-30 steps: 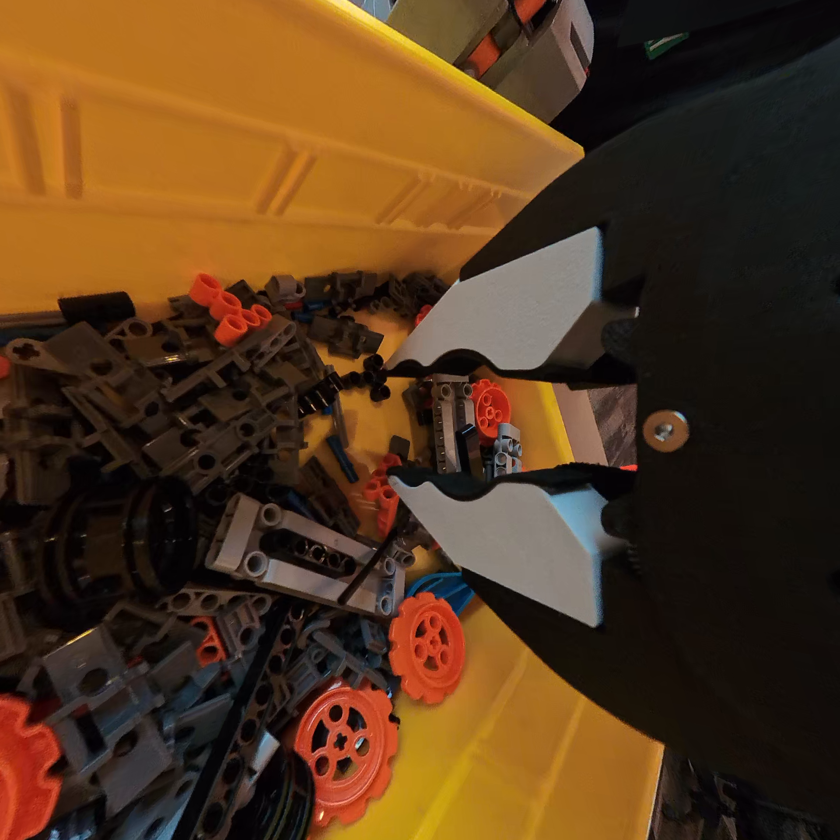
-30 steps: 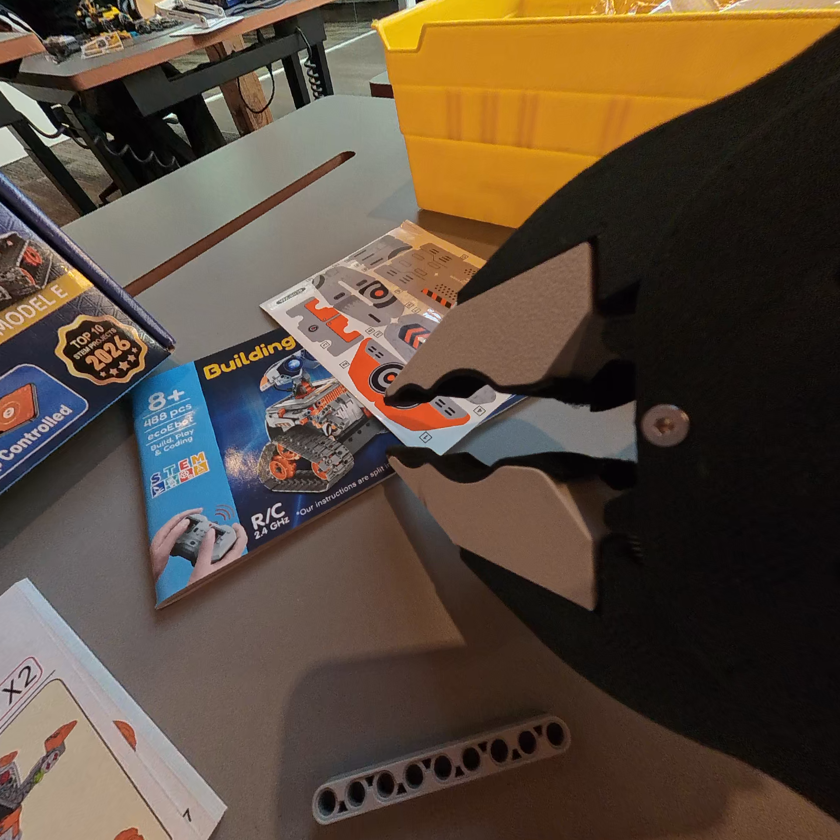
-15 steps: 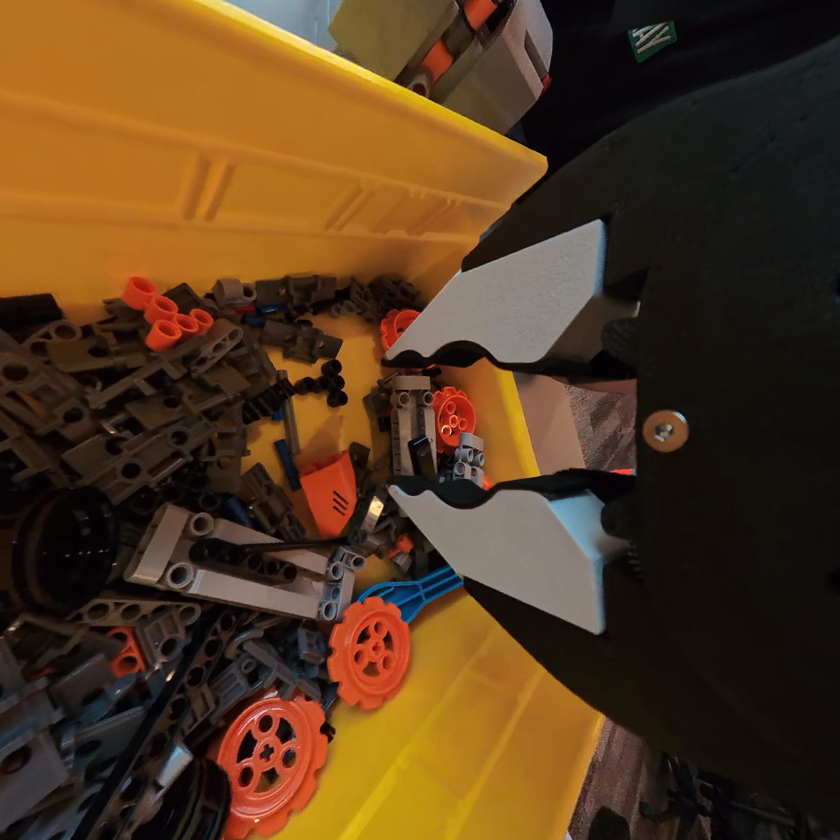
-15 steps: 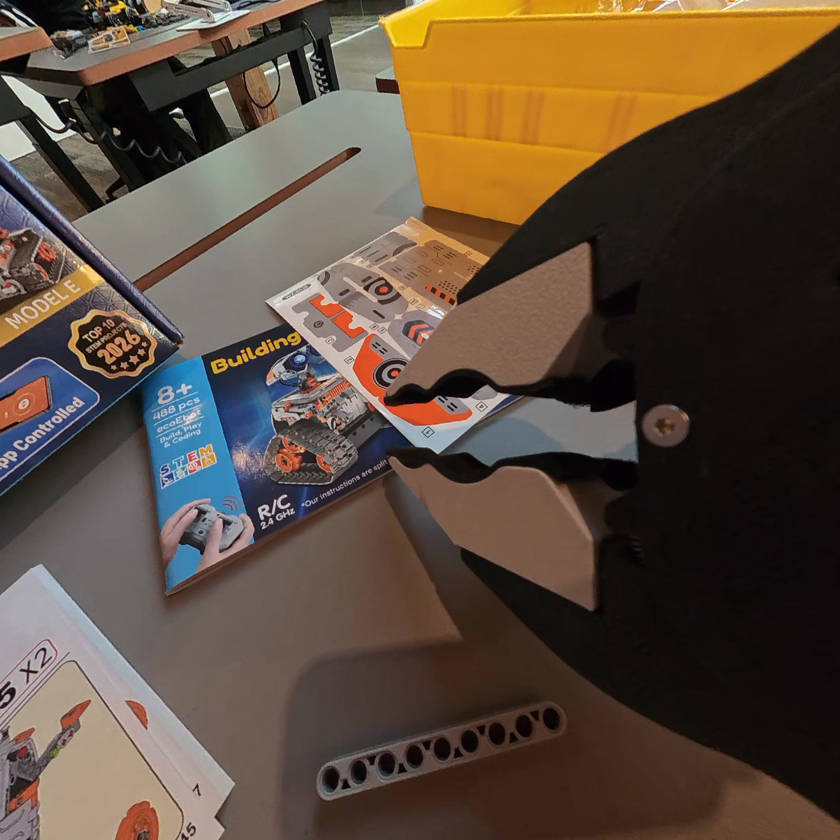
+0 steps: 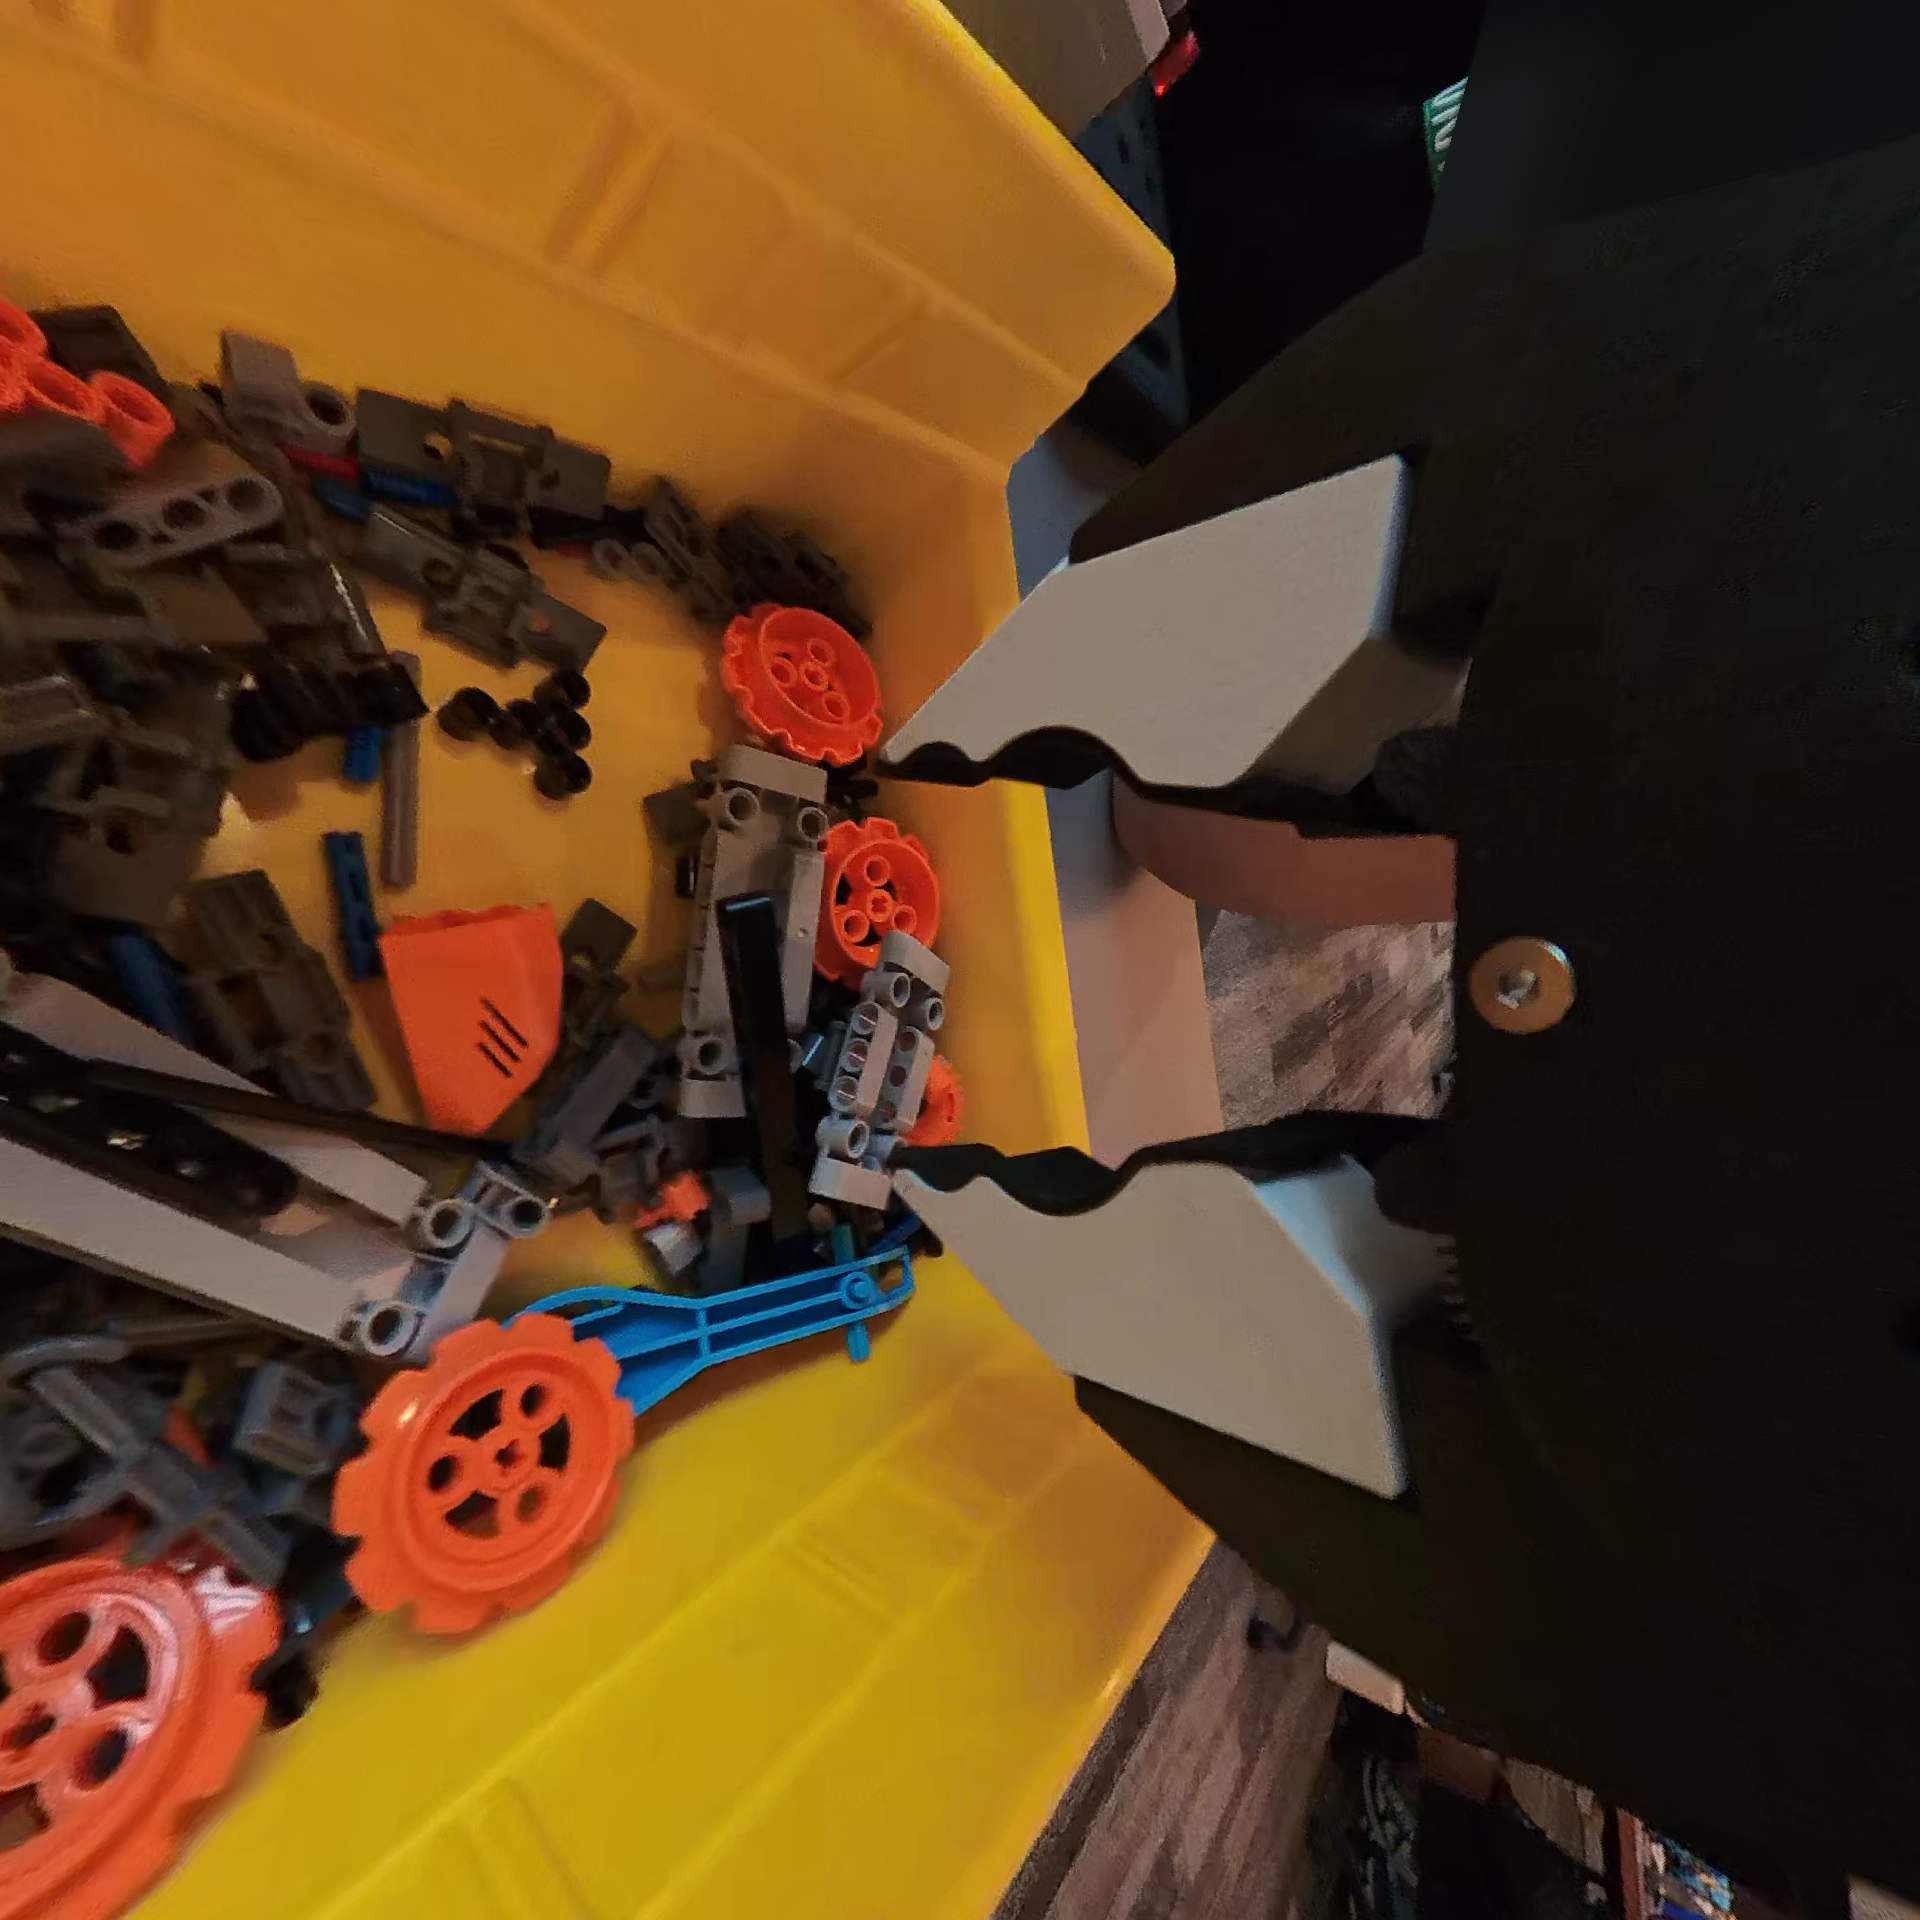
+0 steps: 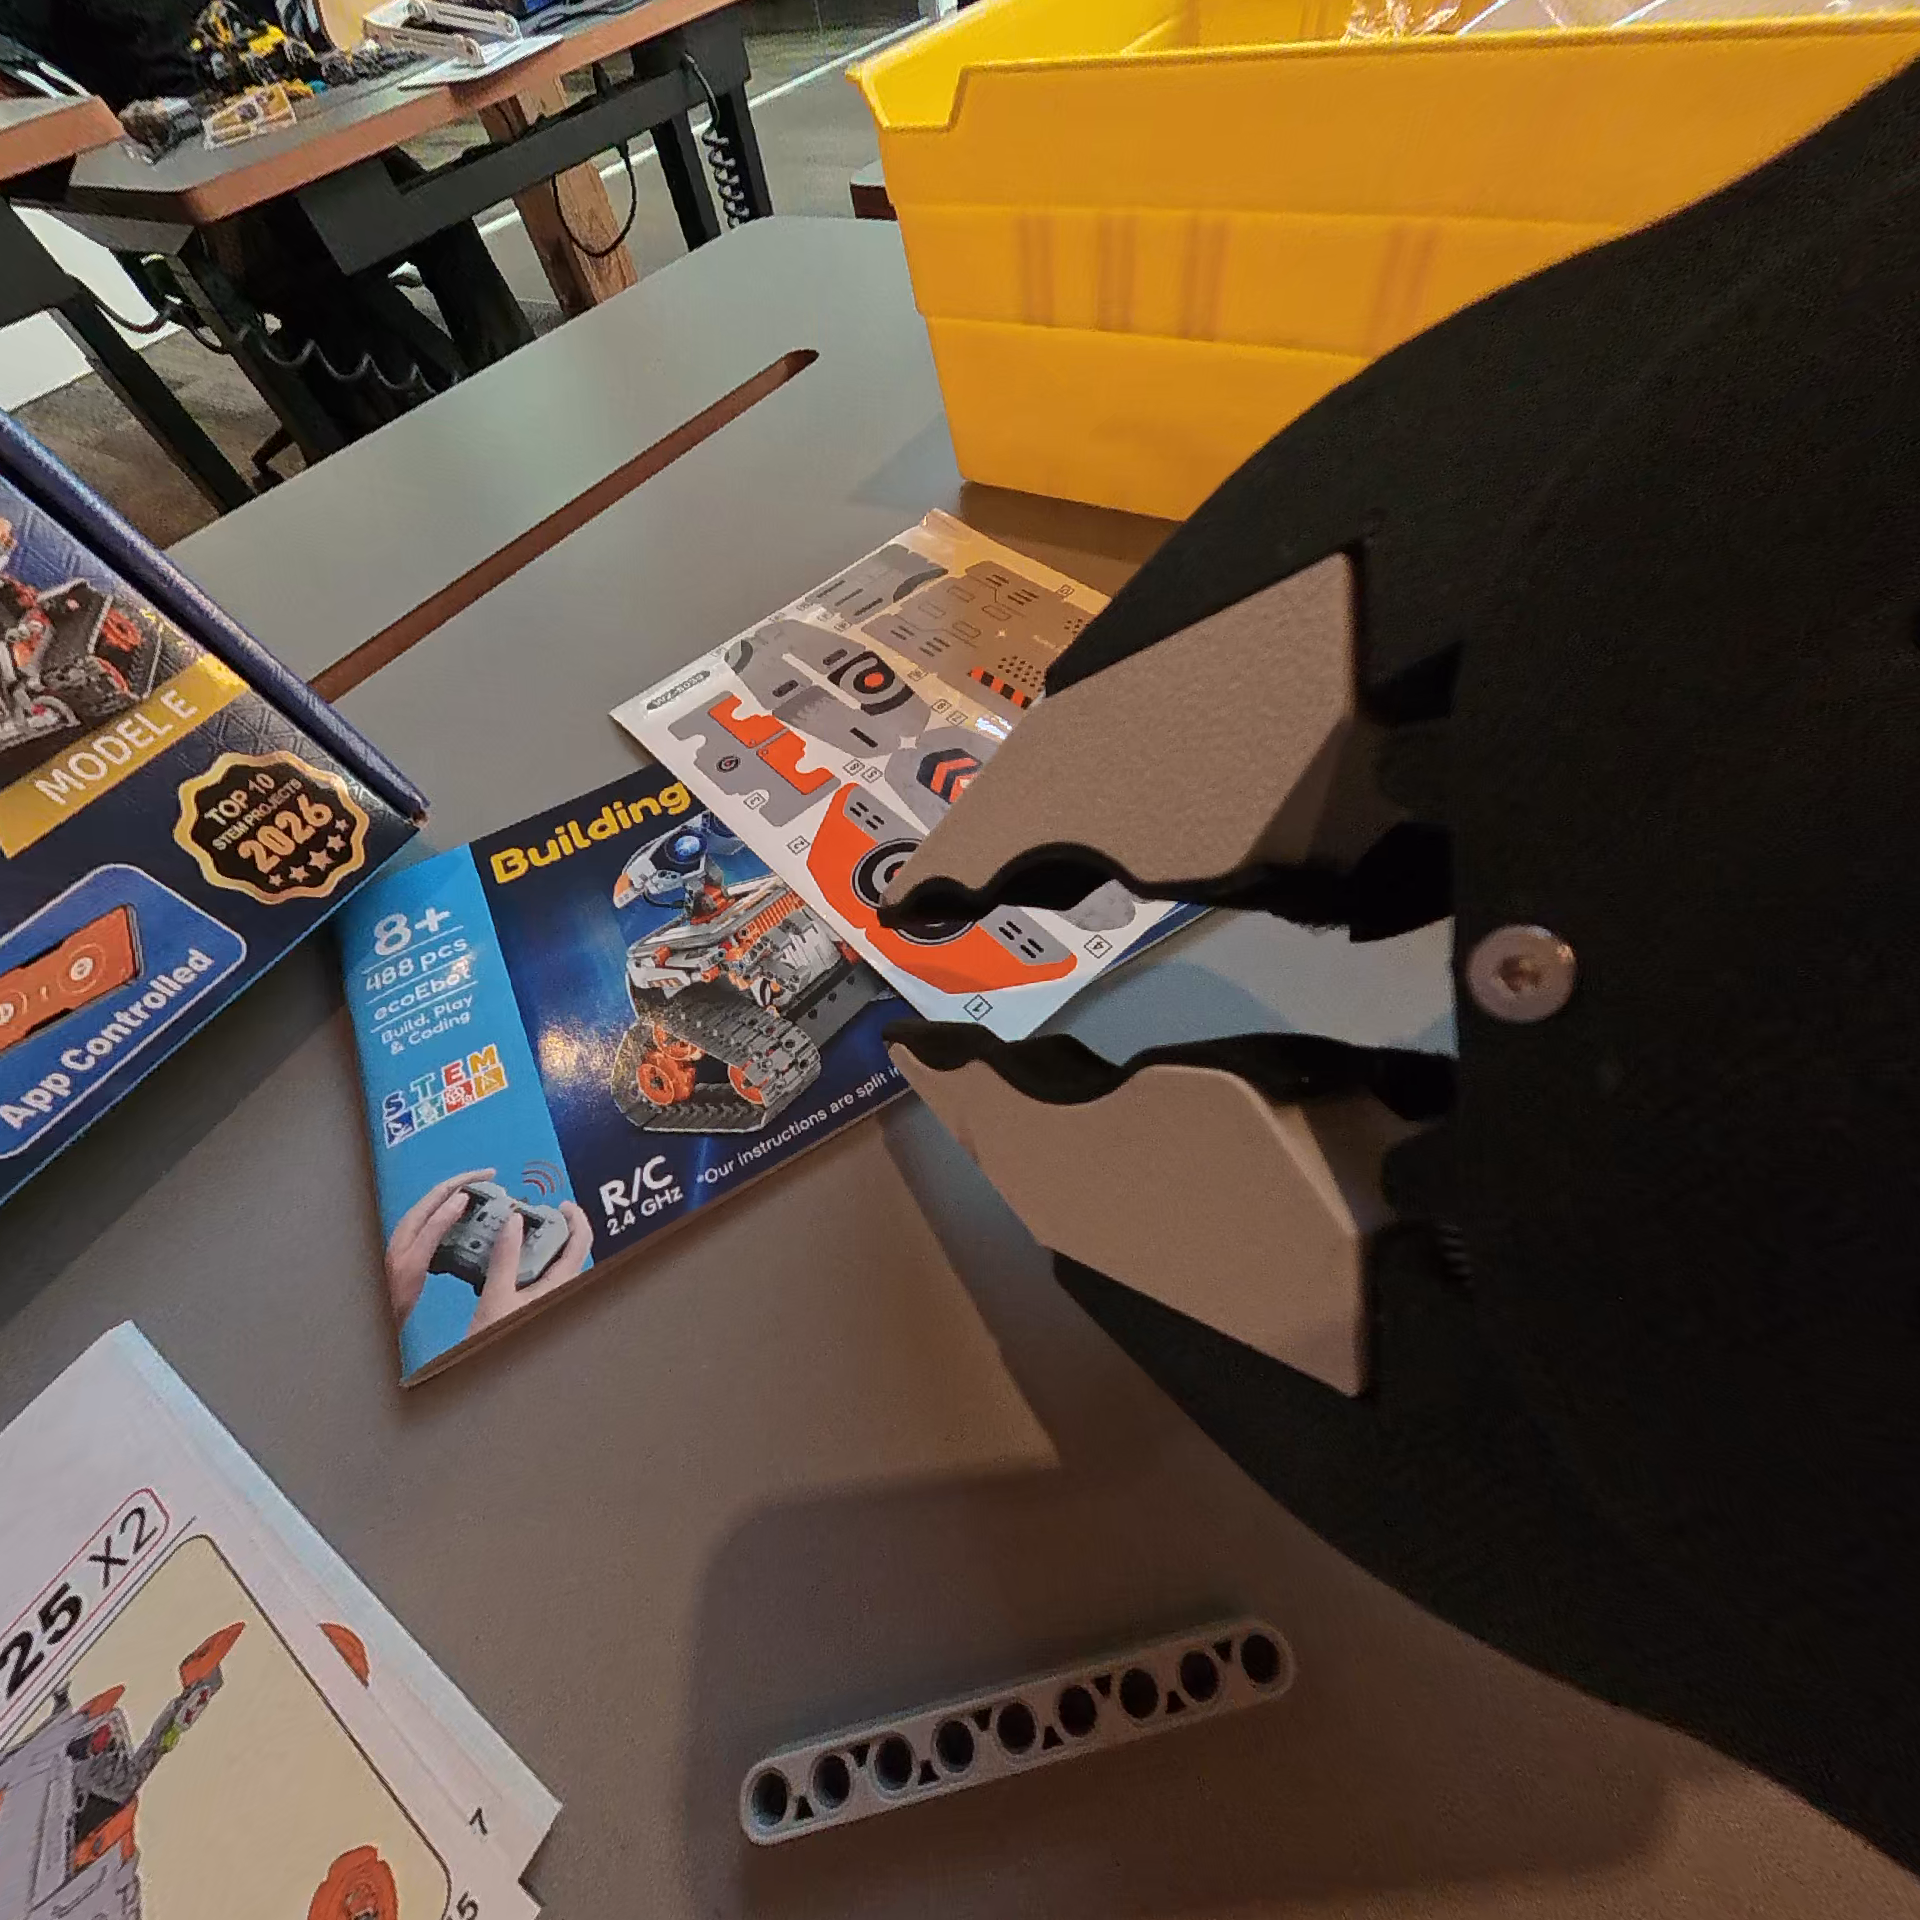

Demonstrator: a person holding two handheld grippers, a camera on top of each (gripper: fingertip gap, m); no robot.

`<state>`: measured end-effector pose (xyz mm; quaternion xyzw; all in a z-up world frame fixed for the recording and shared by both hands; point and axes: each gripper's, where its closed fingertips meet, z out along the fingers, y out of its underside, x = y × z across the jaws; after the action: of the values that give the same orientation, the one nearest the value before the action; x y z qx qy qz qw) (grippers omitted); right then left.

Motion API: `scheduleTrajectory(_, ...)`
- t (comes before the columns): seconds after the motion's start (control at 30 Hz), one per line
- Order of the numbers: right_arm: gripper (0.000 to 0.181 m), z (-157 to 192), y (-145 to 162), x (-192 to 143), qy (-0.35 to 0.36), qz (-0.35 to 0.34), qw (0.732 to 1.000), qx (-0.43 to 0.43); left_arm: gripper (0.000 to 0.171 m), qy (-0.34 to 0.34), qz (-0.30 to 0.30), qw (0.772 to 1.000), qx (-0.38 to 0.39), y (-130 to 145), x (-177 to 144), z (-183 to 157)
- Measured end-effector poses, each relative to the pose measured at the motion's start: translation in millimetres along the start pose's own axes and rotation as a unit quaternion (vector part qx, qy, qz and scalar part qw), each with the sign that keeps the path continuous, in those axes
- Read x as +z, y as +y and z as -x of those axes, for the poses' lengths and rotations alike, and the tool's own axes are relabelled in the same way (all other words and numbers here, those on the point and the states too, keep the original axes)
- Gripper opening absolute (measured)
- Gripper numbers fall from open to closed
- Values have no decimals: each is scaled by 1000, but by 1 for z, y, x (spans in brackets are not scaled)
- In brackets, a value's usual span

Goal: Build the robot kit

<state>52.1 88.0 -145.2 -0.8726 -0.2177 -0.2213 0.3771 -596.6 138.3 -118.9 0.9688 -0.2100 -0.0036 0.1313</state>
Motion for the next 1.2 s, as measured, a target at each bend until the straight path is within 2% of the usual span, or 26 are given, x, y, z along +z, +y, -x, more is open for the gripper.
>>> scheduleTrajectory(0.2, 17, 0, -1, -1, -1, -4, 1000, 1, 83, -7, 27, 999, -22, 14, 6, 7)
scheduleTrajectory(0.4, 17, -1, 0, -1, -1, -4, 1000, 3, 87, -19, 53, 998, -39, 21, 11, 14)
scheduleTrajectory(0.6, 17, -2, -1, -2, -2, -8, 1000, 11, 87, -36, 66, 996, -50, 22, 13, 20)
scheduleTrajectory(1.07, 17, -4, -2, -4, -5, -16, 1000, 18, 86, -30, 149, 988, -31, 30, 32, 13)
scheduleTrajectory(1.13, 17, -4, -3, -4, -6, -17, 1000, 18, 76, -19, 156, 987, -28, 30, 34, 9)
scheduleTrajectory(1.2, 17, -4, -3, -4, -6, -18, 1000, 20, 76, -21, 161, 986, -22, 30, 35, 8)
